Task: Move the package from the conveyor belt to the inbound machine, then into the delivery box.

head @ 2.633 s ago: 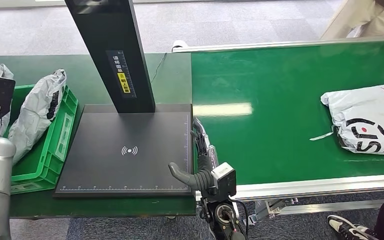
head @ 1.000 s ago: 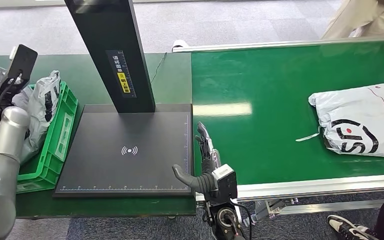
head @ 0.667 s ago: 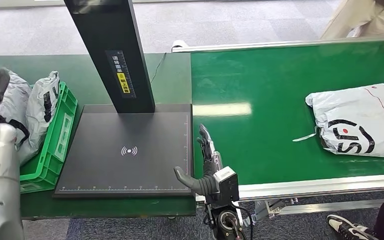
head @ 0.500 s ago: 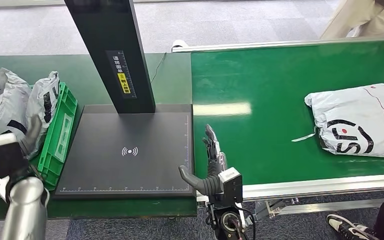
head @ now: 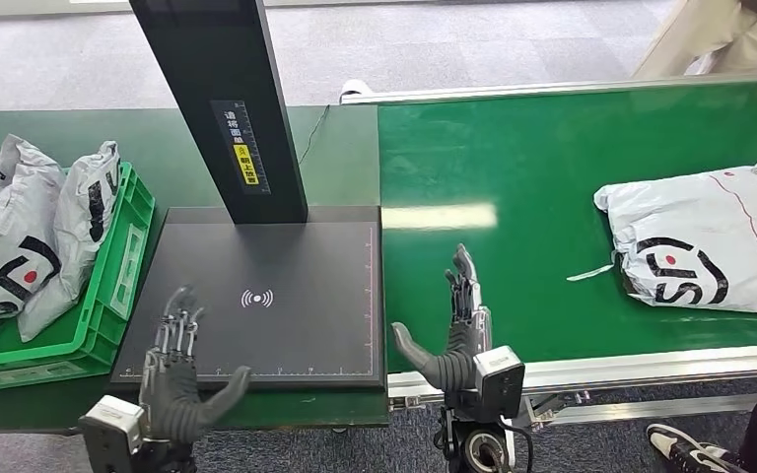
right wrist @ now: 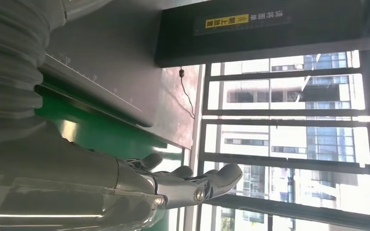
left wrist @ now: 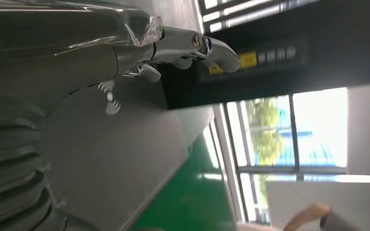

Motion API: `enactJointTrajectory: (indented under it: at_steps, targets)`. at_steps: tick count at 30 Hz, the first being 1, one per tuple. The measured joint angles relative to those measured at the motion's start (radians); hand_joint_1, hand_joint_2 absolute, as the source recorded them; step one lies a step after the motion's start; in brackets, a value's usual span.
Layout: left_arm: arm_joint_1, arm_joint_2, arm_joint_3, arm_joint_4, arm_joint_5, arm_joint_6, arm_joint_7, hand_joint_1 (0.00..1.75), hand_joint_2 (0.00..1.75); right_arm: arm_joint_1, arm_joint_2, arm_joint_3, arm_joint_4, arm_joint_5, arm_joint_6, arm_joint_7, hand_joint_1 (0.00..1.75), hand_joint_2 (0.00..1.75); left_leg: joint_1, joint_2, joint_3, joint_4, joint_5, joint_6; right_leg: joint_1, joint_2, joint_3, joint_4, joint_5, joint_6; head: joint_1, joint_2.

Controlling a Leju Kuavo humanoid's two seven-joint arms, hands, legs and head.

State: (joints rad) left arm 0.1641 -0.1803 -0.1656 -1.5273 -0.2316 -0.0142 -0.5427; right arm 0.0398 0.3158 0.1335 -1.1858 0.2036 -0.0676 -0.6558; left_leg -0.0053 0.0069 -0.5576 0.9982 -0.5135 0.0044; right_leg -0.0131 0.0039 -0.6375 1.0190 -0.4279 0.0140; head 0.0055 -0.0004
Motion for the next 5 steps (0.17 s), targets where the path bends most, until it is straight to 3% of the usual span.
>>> enactJointTrajectory:
  at_steps: [5]
  targets:
    - [0.013,-0.035,-0.021,0.008,-0.071,-0.014,0.006,0.00,1.75,0.012,-0.002,0.005,-0.024,0.016,-0.007,0.014,0.00,1.75,0.000,0.000,0.000,0.000,0.000,0.000,0.000,0.000,0.001,0.000,0.000,0.000,0.000,0.000]
